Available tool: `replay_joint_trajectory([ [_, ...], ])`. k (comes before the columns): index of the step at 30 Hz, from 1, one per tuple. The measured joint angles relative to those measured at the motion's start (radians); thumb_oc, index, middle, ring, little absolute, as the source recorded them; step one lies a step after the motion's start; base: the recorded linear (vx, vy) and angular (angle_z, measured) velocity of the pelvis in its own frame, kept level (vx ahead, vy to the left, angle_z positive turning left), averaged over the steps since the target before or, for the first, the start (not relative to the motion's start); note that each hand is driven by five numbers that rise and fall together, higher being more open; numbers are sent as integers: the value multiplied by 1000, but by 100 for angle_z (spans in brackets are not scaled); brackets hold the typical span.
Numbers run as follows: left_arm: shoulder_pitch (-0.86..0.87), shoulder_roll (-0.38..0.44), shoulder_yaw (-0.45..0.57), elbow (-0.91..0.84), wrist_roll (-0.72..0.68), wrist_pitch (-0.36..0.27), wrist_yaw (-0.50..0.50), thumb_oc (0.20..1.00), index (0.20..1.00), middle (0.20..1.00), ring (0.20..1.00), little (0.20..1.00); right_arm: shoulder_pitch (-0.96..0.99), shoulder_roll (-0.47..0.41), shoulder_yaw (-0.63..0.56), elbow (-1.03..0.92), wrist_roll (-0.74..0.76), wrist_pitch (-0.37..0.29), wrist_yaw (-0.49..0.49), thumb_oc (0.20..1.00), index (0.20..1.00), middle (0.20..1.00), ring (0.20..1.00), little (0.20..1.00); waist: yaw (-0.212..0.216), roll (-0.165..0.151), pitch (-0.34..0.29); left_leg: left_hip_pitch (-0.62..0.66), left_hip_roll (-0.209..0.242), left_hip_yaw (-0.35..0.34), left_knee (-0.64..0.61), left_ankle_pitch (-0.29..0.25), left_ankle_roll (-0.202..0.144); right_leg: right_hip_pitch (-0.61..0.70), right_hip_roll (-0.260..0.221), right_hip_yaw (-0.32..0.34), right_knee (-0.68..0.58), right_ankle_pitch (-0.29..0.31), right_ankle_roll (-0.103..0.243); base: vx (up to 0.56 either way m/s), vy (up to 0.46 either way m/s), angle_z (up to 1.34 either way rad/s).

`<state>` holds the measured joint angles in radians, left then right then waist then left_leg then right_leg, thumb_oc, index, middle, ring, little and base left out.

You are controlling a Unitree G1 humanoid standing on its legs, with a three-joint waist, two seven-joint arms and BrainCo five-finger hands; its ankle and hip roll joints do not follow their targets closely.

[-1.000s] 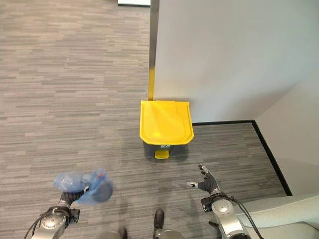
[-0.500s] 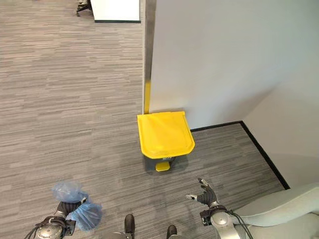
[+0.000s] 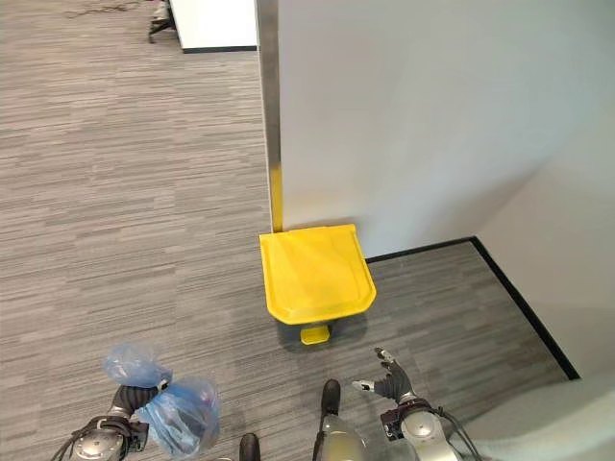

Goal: Gather garbage on tea table into small bin, then transfer packed bag to large trash can.

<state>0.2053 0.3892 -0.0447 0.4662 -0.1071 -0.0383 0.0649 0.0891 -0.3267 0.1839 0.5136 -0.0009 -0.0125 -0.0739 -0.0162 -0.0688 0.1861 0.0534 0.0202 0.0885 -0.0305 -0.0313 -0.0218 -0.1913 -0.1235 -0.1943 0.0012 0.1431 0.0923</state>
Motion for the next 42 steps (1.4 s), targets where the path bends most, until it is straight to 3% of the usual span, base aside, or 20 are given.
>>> replay_joint_trajectory([
  [1, 1, 2, 0, 0, 0, 1, 0, 200, 200, 200, 200, 200, 1, -12, 0, 0, 0, 0, -1, 1000, 1000, 1000, 1000, 1000, 7, 2, 0, -9, 26, -10, 47, -14, -27, 22, 30, -8, -21, 28, -23, 96, -157, 32],
  [2, 0, -1, -2, 1, 0, 2, 0, 200, 200, 200, 200, 200, -11, -22, -3, 0, 0, -2, -3, 1000, 1000, 1000, 1000, 1000, 9, -1, -1, -19, 41, -8, 81, -14, -31, 34, 44, -23, -26, 44, -67, 157, -205, 38],
  [3, -21, -12, -5, 7, 0, 3, -1, 200, 200, 200, 200, 200, -44, -37, -22, 15, 1, -2, -6, 1000, 1000, 1000, 1000, 1000, 7, -13, 8, -99, 59, 6, 256, -15, -33, 72, 55, -46, -59, 31, -89, 122, -114, 29],
  [4, -20, -14, -5, 5, 0, 3, -2, 200, 200, 200, 200, 200, -45, -37, -35, 10, 1, -2, -8, 1000, 1000, 1000, 1000, 1000, 8, -23, 12, -134, 61, 10, 336, -27, -36, 102, 58, -45, -82, 41, -118, 113, -71, 10],
  [5, -20, -17, -8, 3, 0, 2, -4, 200, 200, 200, 200, 200, -49, -47, -38, -1, 1, -3, -12, 1000, 1000, 1000, 1000, 1000, 13, -22, 11, -137, 63, 9, 335, -40, -43, 117, 67, -41, -83, 30, -143, 72, -17, -2],
  [8, -53, -17, -32, 3, 0, 2, -11, 200, 200, 200, 200, 200, -34, -63, -40, -4, 2, -1, -13, 1000, 1000, 1000, 1000, 1000, -7, -12, 17, -163, 55, 71, 145, -23, -44, 140, 90, -53, -83, -14, -150, 100, 42, -1],
  [9, -58, -25, -31, 3, 0, 0, -16, 200, 200, 200, 200, 200, -21, -62, -40, 7, 2, -1, -14, 1000, 1000, 1000, 1000, 1000, -14, 7, 29, -151, 69, 138, 58, 30, -37, 167, 112, -52, -90, -27, -145, 177, 88, -24],
  [10, -54, -32, -30, 2, 0, 0, -17, 200, 200, 200, 200, 200, -12, -62, -40, 12, 2, -1, -14, 1000, 1000, 1000, 1000, 1000, -20, 14, 26, -127, 70, 138, 34, 38, -31, 180, 118, -47, -90, -33, -144, 137, 51, -33],
  [12, -18, -35, -29, -2, 0, 0, -19, 200, 200, 200, 200, 200, 25, -54, -39, 31, 1, 1, -12, 1000, 1000, 1000, 1000, 1000, -24, 26, 6, -86, 61, 141, -1, 100, -14, 205, 113, -26, -89, -51, -101, 69, 58, -17],
  [13, 0, -30, -29, -3, 0, 2, -19, 200, 200, 200, 200, 200, 56, -51, -40, 31, 2, 1, -12, 1000, 1000, 1000, 1000, 1000, -28, 15, -13, -57, 25, 141, -36, 118, -3, 222, 82, -26, -89, -46, -58, 107, 119, -4],
  [16, 30, -27, -13, -1, 0, 3, -16, 200, 200, 200, 200, 200, 57, -33, -41, 60, 2, 0, -12, 1000, 1000, 1000, 1000, 1000, -25, 5, -41, -40, 3, 141, -49, 123, 22, 233, 64, -25, -85, -51, -44, 41, 88, 5],
  [23, 37, 15, 27, 3, 0, 3, 14, 200, 200, 200, 200, 200, 26, -25, -46, 81, 2, 1, -12, 1000, 1000, 1000, 1000, 1000, 2, -10, -48, -23, -13, 143, -49, 108, 37, 237, 51, -18, -83, -63, -19, -1, 96, -2],
  [25, 37, 15, 28, 4, 0, 3, 14, 200, 200, 200, 200, 200, 15, -25, -45, 81, 2, 1, -12, 1000, 1000, 1000, 1000, 1000, 3, -16, -48, -23, -13, 158, -49, 95, 25, 229, 49, 2, -83, -57, -12, -23, 200, -30],
  [28, 20, 22, 28, 9, 0, 3, 14, 200, 200, 200, 200, 200, 2, -23, -39, 81, 2, 2, -13, 1000, 1000, 1000, 1000, 1000, 9, -32, -32, -37, -26, 166, -48, 88, 37, 177, 43, 34, -32, -59, -5, -20, 203, -33],
  [30, 6, 25, 28, 9, 0, 3, 13, 200, 200, 200, 200, 200, -1, -22, -39, 81, 2, 3, -13, 1000, 1000, 1000, 1000, 1000, 10, -42, -7, -34, -40, 165, -45, 72, 61, 142, 24, 45, 41, -70, 3, 75, 167, -17],
  [33, -4, 32, 29, 10, 0, 3, 14, 200, 200, 200, 200, 200, -6, -20, -38, 79, 1, 3, -12, 1000, 1000, 1000, 1000, 1000, 17, -27, 35, 1, -59, 161, -48, 58, 89, 67, -12, 51, 233, -145, 60, 145, 82, -8],
  [34, -4, 32, 33, 11, 0, 3, 14, 200, 200, 200, 200, 200, -5, -20, -34, 78, 1, 3, -11, 1000, 1000, 1000, 1000, 1000, 19, -27, 47, 5, -59, 149, -42, 47, 106, -1, -17, 40, 279, -162, 61, 144, 50, -3],
  [40, -19, 30, 41, 57, 0, 5, 14, 200, 200, 200, 200, 200, -11, -15, -36, 71, 1, 4, -12, 1000, 1000, 1000, 1000, 1000, -4, -45, 63, 17, -85, 95, -9, 14, 136, -125, -19, 0, 55, -92, 115, 194, 20, 31],
  [42, -31, 30, 40, 57, 1, 5, 15, 200, 200, 200, 200, 200, -6, -16, -41, 73, 2, 14, -13, 1000, 1000, 1000, 1000, 1000, -10, -50, 62, 24, -100, 54, -10, 2, 122, -115, -20, 4, 36, -80, 103, 229, -60, 68],
])
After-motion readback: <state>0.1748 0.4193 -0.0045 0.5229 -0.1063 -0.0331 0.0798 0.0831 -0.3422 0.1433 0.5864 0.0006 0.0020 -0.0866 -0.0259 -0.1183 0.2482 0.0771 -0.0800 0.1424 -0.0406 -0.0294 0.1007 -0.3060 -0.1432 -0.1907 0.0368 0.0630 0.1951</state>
